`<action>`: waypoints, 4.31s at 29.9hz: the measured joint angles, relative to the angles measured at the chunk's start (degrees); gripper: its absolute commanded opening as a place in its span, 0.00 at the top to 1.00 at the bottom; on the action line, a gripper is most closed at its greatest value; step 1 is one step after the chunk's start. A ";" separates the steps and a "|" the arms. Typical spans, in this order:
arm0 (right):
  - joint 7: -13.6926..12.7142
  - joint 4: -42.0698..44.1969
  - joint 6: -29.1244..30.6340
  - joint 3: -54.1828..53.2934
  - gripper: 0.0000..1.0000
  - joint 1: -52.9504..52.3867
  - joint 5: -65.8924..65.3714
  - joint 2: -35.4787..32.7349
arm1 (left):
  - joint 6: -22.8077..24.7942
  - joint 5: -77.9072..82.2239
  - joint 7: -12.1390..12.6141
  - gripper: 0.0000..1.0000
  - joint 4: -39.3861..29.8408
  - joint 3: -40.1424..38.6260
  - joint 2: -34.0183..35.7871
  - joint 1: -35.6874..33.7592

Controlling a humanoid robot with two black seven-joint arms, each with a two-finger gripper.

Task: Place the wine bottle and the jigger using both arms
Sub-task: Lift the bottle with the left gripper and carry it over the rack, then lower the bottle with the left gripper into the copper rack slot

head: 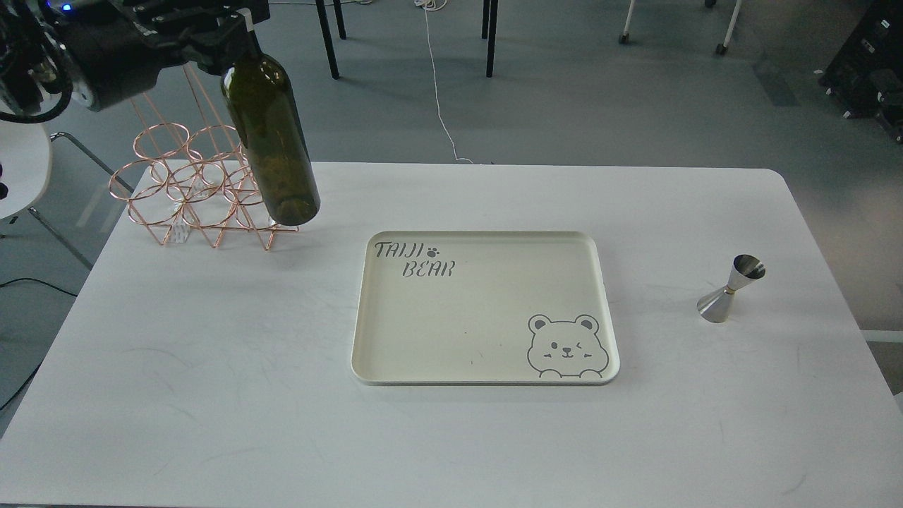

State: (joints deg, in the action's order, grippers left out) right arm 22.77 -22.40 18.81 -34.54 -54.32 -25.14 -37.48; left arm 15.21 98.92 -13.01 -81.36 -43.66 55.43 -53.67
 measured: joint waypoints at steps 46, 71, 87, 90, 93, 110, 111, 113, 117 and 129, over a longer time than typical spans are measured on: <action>-0.01 -0.01 0.16 0.09 0.02 0.01 0.00 -0.05 | -3.36 0.24 0.63 0.89 17.64 6.09 -6.35 -6.76; -0.01 -0.01 0.17 -0.01 0.02 0.19 0.00 0.03 | -3.52 0.40 0.30 0.89 17.79 8.68 -6.68 -7.94; -0.01 -0.01 0.25 0.07 0.02 0.16 0.00 0.03 | -3.43 0.48 0.22 0.89 17.82 9.38 -6.49 -7.80; -0.01 -0.02 0.26 0.08 0.02 0.16 0.00 0.03 | -3.43 0.51 0.20 0.89 17.82 9.38 -6.47 -7.81; -0.01 -0.08 0.26 0.09 0.02 0.19 0.00 0.10 | -3.44 0.58 0.17 0.89 17.82 9.38 -6.47 -7.71; -0.01 -0.12 0.26 0.09 0.02 0.19 0.00 0.11 | -4.47 0.45 0.31 0.87 18.68 11.70 -7.18 -7.41; -0.01 -0.12 0.26 0.09 0.02 0.18 0.00 0.11 | -4.56 0.33 0.26 0.86 18.84 11.96 -7.18 -7.42; -0.01 -0.14 0.26 0.09 0.02 0.18 0.00 0.10 | -4.84 0.14 0.22 0.85 19.22 12.79 -7.19 -7.37; -0.01 -0.16 0.26 0.09 0.02 0.18 0.00 0.04 | -7.46 -0.37 0.18 0.78 19.61 16.06 -7.27 -7.33; -0.01 -0.19 0.33 0.12 0.02 0.18 0.00 0.09 | -9.85 -6.18 0.14 0.59 21.78 21.45 -8.04 -6.65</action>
State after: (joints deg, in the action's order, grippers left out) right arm 22.76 -22.59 19.15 -34.42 -54.14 -25.14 -37.39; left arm 5.35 92.73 -12.87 -59.58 -22.21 47.39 -60.32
